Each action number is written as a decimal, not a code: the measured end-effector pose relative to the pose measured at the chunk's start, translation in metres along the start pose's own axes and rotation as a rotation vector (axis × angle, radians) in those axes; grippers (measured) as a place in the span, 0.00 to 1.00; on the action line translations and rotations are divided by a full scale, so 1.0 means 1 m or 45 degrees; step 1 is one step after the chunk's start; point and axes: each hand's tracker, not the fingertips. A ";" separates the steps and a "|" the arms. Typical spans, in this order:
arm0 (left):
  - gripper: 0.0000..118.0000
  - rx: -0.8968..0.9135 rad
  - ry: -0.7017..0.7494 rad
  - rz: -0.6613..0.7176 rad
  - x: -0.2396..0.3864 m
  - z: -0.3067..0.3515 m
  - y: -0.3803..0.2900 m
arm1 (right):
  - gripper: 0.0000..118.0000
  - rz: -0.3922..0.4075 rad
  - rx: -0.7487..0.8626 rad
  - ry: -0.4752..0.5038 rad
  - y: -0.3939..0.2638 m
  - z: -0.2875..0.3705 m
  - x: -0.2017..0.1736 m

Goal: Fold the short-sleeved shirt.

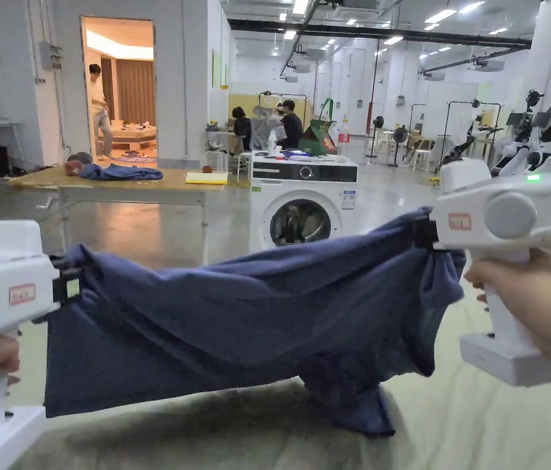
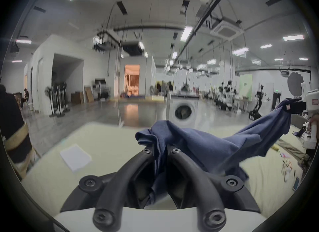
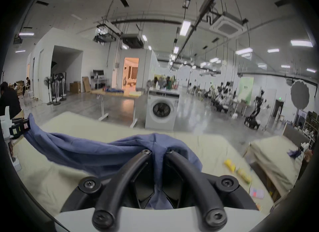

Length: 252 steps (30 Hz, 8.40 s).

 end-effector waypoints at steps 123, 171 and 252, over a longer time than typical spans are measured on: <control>0.00 -0.432 0.046 0.079 -0.053 0.091 -0.193 | 0.76 -0.041 -0.982 0.176 -0.223 -0.197 0.018; 0.00 0.303 0.156 0.064 -0.027 -0.013 0.278 | 0.00 -0.167 0.305 -0.066 0.261 -0.005 0.073; 0.00 -0.697 -0.127 0.122 -0.043 0.259 -0.176 | 0.00 -0.250 0.366 0.130 -0.256 0.307 -0.043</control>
